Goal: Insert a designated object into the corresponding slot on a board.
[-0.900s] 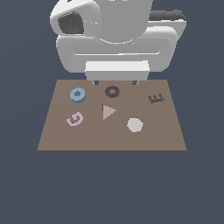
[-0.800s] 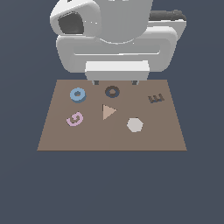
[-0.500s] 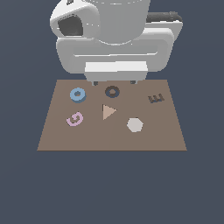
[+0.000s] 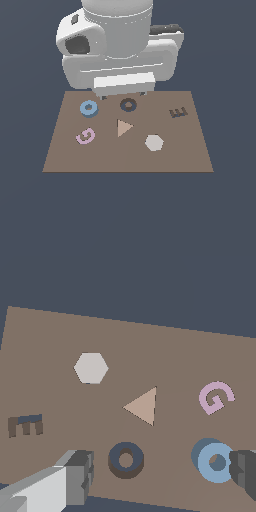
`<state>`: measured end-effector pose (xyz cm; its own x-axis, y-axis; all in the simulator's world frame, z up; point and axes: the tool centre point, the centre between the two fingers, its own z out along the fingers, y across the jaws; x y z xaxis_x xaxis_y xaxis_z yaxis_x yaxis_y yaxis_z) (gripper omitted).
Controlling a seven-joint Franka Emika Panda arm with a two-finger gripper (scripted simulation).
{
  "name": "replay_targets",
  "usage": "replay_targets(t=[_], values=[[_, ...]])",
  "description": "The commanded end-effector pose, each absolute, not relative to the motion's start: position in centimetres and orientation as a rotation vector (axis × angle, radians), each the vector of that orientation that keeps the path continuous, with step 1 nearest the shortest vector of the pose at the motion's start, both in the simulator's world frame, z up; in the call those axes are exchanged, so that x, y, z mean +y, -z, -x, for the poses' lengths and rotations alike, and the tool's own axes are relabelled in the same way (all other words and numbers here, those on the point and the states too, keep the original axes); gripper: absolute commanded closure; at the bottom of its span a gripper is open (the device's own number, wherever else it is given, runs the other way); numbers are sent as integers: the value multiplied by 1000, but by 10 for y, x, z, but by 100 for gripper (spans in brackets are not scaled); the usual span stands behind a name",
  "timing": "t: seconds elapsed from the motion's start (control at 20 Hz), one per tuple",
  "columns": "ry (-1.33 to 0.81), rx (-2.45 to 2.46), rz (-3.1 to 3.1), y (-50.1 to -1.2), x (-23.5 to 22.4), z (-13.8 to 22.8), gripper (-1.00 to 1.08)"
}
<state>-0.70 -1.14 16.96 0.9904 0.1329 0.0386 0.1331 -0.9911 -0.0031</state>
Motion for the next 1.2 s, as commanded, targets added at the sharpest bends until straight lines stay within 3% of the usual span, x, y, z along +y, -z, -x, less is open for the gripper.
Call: replay_targets(t=[0.0, 1.15], values=[[55, -273, 3124, -161, -19, 13, -92], [8, -980, 2983, -65, -116, 58, -92]])
